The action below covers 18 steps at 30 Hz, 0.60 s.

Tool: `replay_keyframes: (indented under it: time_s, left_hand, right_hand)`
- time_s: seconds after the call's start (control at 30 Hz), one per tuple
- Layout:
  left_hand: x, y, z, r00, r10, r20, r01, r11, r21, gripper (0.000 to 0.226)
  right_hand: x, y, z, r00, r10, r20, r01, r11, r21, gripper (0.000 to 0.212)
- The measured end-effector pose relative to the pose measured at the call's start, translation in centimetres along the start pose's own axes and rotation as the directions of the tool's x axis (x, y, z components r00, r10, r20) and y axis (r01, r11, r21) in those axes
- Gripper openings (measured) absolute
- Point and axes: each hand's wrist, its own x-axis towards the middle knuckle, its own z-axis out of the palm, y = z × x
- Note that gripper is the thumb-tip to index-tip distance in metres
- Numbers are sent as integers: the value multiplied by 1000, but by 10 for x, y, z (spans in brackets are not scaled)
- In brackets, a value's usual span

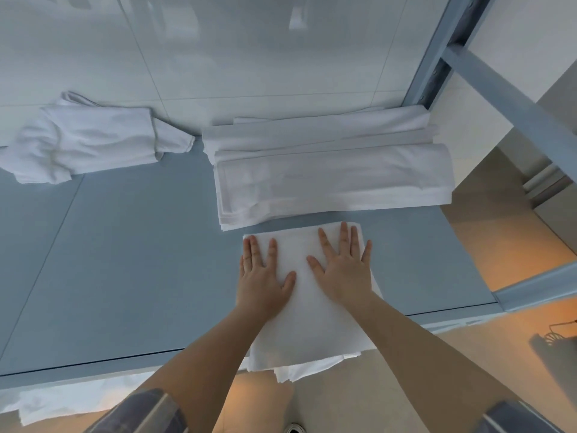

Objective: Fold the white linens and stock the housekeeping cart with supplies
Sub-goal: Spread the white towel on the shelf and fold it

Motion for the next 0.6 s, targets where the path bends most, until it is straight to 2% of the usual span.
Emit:
replay_keyframes:
  time_s: [0.2, 0.43, 0.6]
  left_hand:
    - [13, 38, 8, 997, 64, 34, -63, 998, -29, 85]
    - [28, 42, 11, 994, 96, 44, -95, 995, -33, 83]
    - [25, 35, -1, 991, 114, 64, -119, 990, 79, 73]
  right_hand:
    - [-25, 22, 7, 998, 63, 25, -64, 998, 23, 69]
    - [-16, 29, 3, 996, 81, 31, -82, 996, 46, 65]
    - [-21, 26, -3, 999, 43, 28, -44, 998, 47, 61]
